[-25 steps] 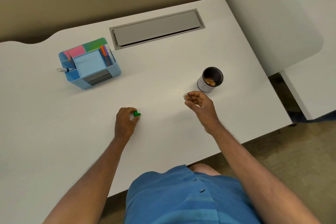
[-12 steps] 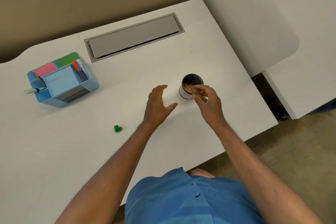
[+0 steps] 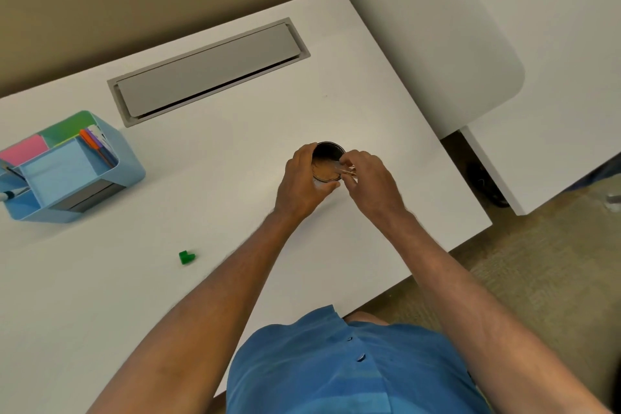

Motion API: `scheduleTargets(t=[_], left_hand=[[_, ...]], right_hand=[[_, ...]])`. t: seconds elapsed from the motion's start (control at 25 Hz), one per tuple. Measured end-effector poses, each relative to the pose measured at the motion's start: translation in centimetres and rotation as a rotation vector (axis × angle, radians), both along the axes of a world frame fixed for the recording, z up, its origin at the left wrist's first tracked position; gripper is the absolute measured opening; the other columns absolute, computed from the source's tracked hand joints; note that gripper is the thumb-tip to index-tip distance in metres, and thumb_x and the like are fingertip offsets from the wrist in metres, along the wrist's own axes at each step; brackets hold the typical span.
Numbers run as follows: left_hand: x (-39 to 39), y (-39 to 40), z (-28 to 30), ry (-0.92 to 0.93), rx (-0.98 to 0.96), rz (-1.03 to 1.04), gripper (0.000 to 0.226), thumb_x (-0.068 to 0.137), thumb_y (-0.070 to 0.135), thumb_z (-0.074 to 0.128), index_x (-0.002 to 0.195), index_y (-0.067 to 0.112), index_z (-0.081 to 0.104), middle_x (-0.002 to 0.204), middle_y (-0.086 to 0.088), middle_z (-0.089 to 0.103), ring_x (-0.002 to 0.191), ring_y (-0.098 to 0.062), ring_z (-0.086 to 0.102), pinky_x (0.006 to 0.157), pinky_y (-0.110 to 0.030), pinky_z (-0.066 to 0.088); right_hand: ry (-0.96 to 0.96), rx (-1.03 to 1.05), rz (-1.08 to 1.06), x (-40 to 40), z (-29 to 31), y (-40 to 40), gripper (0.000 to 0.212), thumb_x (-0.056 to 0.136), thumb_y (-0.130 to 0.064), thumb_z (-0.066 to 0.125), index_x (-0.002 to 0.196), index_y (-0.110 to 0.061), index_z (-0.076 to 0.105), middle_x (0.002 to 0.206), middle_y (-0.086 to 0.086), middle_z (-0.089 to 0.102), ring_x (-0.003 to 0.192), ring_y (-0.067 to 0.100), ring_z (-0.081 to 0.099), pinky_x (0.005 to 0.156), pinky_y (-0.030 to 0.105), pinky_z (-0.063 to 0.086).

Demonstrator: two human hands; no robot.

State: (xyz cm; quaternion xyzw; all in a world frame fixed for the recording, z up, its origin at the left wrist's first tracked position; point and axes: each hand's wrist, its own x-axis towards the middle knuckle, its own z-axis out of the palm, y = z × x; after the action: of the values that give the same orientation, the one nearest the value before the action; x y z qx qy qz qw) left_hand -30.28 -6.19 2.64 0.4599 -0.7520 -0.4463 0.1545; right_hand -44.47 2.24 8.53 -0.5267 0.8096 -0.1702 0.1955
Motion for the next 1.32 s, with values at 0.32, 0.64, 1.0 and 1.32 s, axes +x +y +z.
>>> scheduleTargets(t=[0.32, 0.64, 1.0, 1.32], left_hand=[[-0.5, -0.1, -0.1, 0.027, 0.03, 0.026, 0.086, 0.074, 0.042, 0.086, 0.146, 0.028, 0.042, 0.147, 0.004, 0.052, 0.134, -0.018, 0.049, 0.107, -0.039, 0.051], [-0.5, 0.0, 0.3, 0.039, 0.024, 0.03, 0.086, 0.075, 0.039, 0.088, 0.146, 0.025, 0.043, 0.147, 0.002, 0.052, 0.134, -0.017, 0.049, 0.108, -0.034, 0.05], [0.0, 0.2, 1.5, -0.041, 0.063, -0.008, 0.097, 0.078, 0.042, 0.087, 0.155, 0.022, 0.031, 0.158, 0.0, 0.043, 0.145, -0.023, 0.04, 0.115, -0.043, 0.045], [13.2, 0.7, -0.3, -0.308, 0.037, 0.084, 0.061, 0.09, 0.039, 0.076, 0.144, 0.023, 0.054, 0.161, -0.002, 0.041, 0.15, -0.023, 0.036, 0.118, -0.038, 0.033]], right_hand=[[0.047, 0.033, 0.032, -0.2, 0.2, -0.6, 0.032, 0.095, -0.012, 0.068, 0.127, -0.014, 0.065, 0.12, 0.007, 0.065, 0.115, 0.025, 0.057, 0.086, 0.04, 0.056], [0.015, 0.015, 0.005, -0.4, 0.0, -0.2, 0.032, 0.096, -0.013, 0.069, 0.128, -0.013, 0.064, 0.119, 0.007, 0.064, 0.115, 0.025, 0.058, 0.086, 0.038, 0.056], [-0.156, -0.031, -0.156, -0.1, -0.4, 0.9, 0.034, 0.096, -0.014, 0.067, 0.128, -0.024, 0.06, 0.122, -0.002, 0.061, 0.101, 0.017, 0.066, 0.08, 0.034, 0.057], [-0.859, -0.175, -0.403, 5.4, 0.0, 2.2, 0.032, 0.093, -0.009, 0.068, 0.115, -0.032, 0.07, 0.12, -0.011, 0.073, 0.112, 0.0, 0.066, 0.091, 0.016, 0.048]])
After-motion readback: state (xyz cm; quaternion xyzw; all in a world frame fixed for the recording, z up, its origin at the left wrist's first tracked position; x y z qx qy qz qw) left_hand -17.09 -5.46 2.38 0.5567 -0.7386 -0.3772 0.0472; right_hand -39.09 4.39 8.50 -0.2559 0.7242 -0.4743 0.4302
